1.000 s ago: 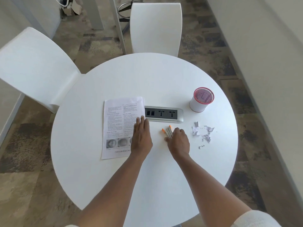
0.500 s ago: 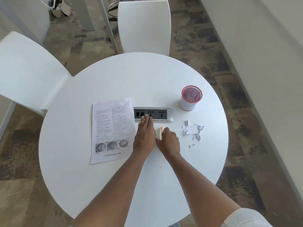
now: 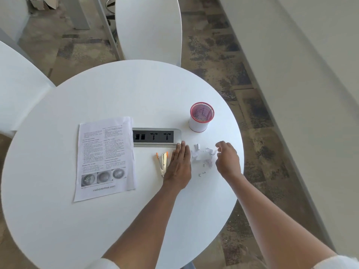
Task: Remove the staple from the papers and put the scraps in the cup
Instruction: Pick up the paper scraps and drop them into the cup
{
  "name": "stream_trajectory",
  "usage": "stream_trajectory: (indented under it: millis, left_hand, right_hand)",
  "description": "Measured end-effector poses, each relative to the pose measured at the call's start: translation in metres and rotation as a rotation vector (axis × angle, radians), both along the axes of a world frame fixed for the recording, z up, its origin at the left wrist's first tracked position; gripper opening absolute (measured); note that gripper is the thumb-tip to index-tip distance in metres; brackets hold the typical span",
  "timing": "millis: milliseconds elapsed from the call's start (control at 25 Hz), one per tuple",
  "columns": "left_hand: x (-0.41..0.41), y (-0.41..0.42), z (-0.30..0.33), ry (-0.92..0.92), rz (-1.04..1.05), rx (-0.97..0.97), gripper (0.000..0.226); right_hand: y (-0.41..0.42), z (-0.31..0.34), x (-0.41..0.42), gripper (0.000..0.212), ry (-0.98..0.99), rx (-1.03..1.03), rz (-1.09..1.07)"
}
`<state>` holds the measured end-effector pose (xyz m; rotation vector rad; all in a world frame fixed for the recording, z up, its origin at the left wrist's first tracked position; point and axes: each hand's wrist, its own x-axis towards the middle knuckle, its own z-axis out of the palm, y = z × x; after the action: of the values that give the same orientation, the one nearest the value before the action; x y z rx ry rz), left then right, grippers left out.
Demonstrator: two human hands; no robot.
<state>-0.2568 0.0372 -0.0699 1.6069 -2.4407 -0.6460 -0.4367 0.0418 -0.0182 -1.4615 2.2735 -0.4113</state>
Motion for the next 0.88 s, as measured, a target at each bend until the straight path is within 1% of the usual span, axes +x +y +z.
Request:
stream_trajectory:
  millis: [120,240,400,520,600,640,720,800,840,880]
  left_hand:
    - [-0.004,-0.001,-0.016,-0.042,0.033,-0.028,0.067]
    - [-0.004,0.002,-0.021,-0.066,0.082,-0.067,0.068]
    - [-0.005,0.007,-0.026,-0.048,0.136,-0.101,0.066]
    - [-0.006,0.007,-0.028,-0.037,0.144,-0.103,0.065]
    - [-0.005,0.006,-0.029,-0.030,0.136,-0.104,0.064]
    - [-0.005,0.007,-0.030,-0.025,0.135,-0.098,0.063]
    - [-0.004,0.007,-0.030,-0.020,0.146,-0.089,0.061]
    - [-0.003,0.007,-0.031,-0.025,0.148,-0.094,0.059]
    - [-0.003,0.006,-0.031,-0.027,0.147,-0.098,0.059]
    - [-0.004,0.006,-0.031,-0.027,0.147,-0.099,0.059]
  right_hand:
    - [-0.007,-0.016,-0.014,0.051,-0.010,0.077,0.047]
    - [-0.015,-0.025,-0.014,0.051,-0.001,0.111,0.068]
    - [-0.031,-0.028,-0.003,0.049,-0.046,0.083,0.120]
    - [-0.041,-0.027,0.006,0.047,-0.125,0.040,0.172]
    - [-0.042,-0.023,0.014,0.042,-0.142,0.014,0.216]
    - [-0.041,-0.021,0.017,0.043,-0.140,0.021,0.259]
    - [-0.040,-0.017,0.022,0.062,-0.112,0.102,0.392]
    - [-0.039,-0.013,0.026,0.080,-0.012,0.195,0.509]
    - [-0.038,-0.013,0.026,0.082,0.036,0.215,0.541]
    - [-0.037,-0.014,0.026,0.080,0.077,0.219,0.558]
